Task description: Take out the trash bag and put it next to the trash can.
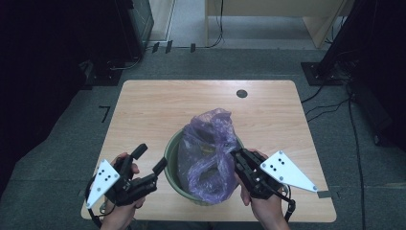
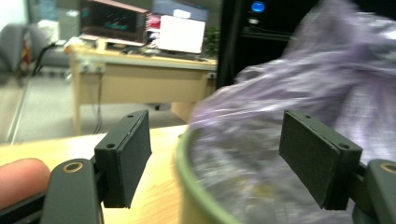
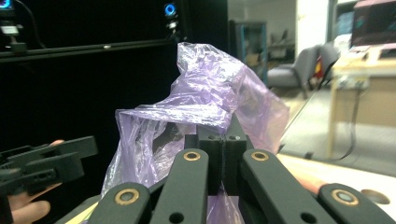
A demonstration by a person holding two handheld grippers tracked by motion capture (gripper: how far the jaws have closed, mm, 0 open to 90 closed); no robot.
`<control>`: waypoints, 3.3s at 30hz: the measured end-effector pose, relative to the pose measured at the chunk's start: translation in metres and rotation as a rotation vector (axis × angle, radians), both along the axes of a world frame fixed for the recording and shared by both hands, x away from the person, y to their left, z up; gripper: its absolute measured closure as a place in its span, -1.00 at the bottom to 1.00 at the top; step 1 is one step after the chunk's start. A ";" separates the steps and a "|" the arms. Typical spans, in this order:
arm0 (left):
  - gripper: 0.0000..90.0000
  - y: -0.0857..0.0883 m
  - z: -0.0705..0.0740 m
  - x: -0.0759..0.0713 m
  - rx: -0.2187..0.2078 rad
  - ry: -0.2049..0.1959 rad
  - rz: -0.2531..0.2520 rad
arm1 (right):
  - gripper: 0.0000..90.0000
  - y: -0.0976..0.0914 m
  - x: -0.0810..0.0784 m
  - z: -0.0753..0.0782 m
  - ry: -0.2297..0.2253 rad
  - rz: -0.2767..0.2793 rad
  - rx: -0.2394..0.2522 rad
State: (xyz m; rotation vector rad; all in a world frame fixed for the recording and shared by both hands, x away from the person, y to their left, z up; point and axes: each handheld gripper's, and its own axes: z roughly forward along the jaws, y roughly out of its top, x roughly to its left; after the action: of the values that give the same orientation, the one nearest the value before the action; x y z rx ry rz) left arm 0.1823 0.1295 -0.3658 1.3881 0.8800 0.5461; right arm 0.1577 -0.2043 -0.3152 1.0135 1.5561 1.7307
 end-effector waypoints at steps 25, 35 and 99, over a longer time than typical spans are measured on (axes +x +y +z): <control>-0.79 0.055 -0.114 0.064 0.235 0.425 0.394 | 1.00 0.003 -0.011 0.022 -0.250 -0.190 -0.053; -0.83 0.055 -0.138 0.072 0.372 0.495 0.436 | 1.00 0.000 -0.016 0.034 -0.334 -0.231 -0.021; -1.00 0.048 -0.154 0.085 0.468 0.604 0.401 | 1.00 -0.079 0.114 -0.049 -0.030 -0.543 -0.067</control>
State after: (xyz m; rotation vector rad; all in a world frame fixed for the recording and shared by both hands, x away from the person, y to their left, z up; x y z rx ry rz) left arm 0.2674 0.1778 -0.5196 1.8586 1.6152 0.6753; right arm 0.2718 -0.2836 -0.3639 1.2296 1.1668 1.3002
